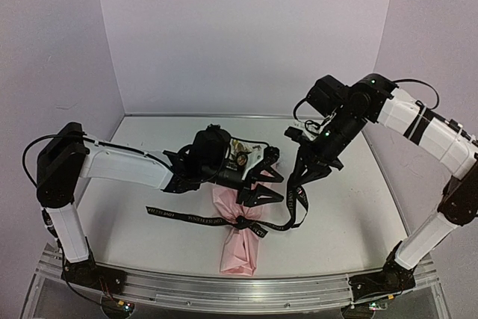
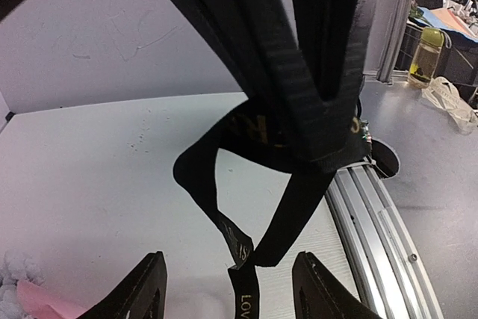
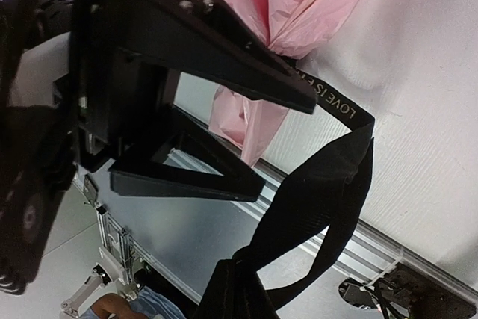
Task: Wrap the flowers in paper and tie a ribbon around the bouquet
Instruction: Cross the half-tied ribbon over the folded bouquet.
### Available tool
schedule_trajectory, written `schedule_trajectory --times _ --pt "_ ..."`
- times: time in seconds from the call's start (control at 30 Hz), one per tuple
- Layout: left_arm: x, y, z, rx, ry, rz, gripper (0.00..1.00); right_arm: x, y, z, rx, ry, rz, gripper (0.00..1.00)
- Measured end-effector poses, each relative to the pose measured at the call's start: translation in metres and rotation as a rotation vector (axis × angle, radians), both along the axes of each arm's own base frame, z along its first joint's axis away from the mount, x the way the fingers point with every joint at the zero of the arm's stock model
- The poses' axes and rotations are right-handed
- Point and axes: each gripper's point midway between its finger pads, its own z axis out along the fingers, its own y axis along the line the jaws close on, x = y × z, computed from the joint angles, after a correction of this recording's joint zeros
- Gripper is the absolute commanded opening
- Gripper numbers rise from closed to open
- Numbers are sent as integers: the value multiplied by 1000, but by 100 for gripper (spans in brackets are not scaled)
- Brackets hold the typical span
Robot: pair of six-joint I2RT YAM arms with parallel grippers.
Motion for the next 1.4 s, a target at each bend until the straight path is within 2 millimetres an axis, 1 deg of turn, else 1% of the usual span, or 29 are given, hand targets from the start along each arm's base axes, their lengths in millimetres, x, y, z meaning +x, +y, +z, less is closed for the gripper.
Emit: schedule_trajectory --times 0.13,0.27,0.37,0.47,0.53,0.67,0.73,0.77,0.8,0.87,0.9,0.97,1.03,1.13,1.17,1.27,1.33,1.4 --pt "-1 -6 -10 6 26 -17 59 -5 4 2 10 8 30 0" --pt "-1 -10 -12 -2 34 -20 58 -9 4 0 6 22 51 0" --pt "-2 -11 -9 -14 30 -31 55 -13 5 1 14 43 68 0" --pt "-3 -15 -6 -26 24 -40 49 -15 8 3 31 55 84 0" --pt "-5 -16 -4 -32 18 -46 41 -16 10 4 40 60 93 0" --pt "-7 -19 2 -45 0 -60 13 -15 14 5 51 70 106 0" --pt "-8 -20 5 -52 -4 -66 3 -13 16 4 51 71 111 3" --pt "-9 -20 6 -54 -2 -69 1 -13 17 3 50 71 114 6" --pt "-9 -20 6 -55 -4 -70 0 -13 17 3 49 70 117 9" --pt "-8 -20 5 -52 0 -63 0 -13 16 3 49 65 122 20" --pt "-7 -20 5 -51 0 -58 0 -12 16 2 47 61 124 23" --pt "-5 -18 3 -58 -8 -36 0 -12 15 1 45 47 135 26" --pt "-6 -10 -5 -42 -6 -10 0 -15 12 0 46 40 144 27" --pt "-9 5 -16 -7 0 26 0 -28 1 -5 42 56 157 29" --pt "-10 9 -16 -1 -4 38 0 -33 -2 -8 39 60 163 30" --pt "-18 21 -14 13 -26 60 0 -47 -14 -23 6 74 172 32" --pt "-25 27 -10 13 -45 81 0 -49 -19 -39 -16 62 161 35" --pt "-32 35 -8 15 -58 105 0 -48 -23 -61 -49 39 149 36"
